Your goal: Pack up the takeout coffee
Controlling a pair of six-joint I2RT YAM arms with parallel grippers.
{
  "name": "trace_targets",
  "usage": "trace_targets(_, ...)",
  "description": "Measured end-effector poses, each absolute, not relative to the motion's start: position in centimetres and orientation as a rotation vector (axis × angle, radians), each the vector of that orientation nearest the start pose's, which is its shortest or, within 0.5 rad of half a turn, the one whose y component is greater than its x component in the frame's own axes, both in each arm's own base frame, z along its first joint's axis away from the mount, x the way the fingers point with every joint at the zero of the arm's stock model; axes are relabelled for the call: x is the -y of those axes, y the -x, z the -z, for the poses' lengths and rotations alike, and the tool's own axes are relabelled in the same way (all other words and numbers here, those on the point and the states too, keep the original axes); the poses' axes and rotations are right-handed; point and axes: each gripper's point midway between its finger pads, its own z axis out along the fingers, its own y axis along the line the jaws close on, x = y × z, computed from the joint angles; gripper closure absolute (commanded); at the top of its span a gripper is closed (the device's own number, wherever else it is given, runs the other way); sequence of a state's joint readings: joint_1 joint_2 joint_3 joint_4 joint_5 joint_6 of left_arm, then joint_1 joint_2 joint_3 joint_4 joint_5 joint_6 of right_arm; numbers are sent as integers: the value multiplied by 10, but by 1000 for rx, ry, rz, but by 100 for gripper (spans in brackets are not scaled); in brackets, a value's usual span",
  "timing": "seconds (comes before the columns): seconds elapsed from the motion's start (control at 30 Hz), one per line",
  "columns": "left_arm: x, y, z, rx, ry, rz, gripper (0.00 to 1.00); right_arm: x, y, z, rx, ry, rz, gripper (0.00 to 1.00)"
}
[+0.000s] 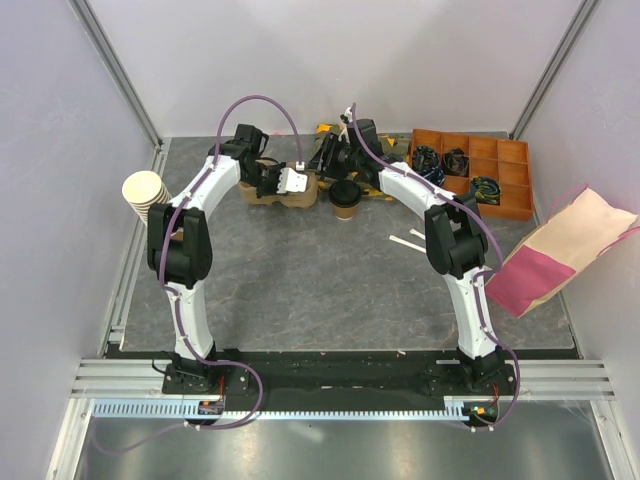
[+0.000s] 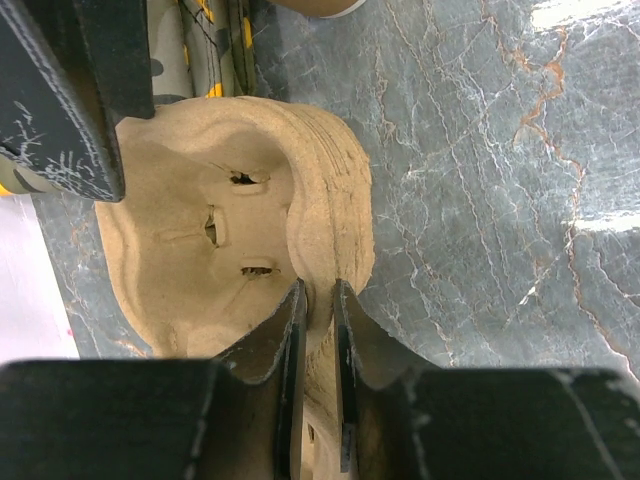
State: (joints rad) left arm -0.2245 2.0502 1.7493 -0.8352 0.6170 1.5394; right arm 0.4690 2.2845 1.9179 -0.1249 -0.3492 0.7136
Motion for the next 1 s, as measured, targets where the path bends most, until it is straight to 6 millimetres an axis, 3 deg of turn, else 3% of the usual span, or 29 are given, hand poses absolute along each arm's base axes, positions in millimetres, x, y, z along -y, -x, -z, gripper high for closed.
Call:
trace_targets(0.63, 176, -468, -114, -1397, -1963, 290, 98, -356, -533, -143, -2198, -88, -976, 47)
trace_targets(1.0, 175, -468, -114, -1399, -1962, 291, 98, -350, -536, -133, -2194, -139, -936, 52)
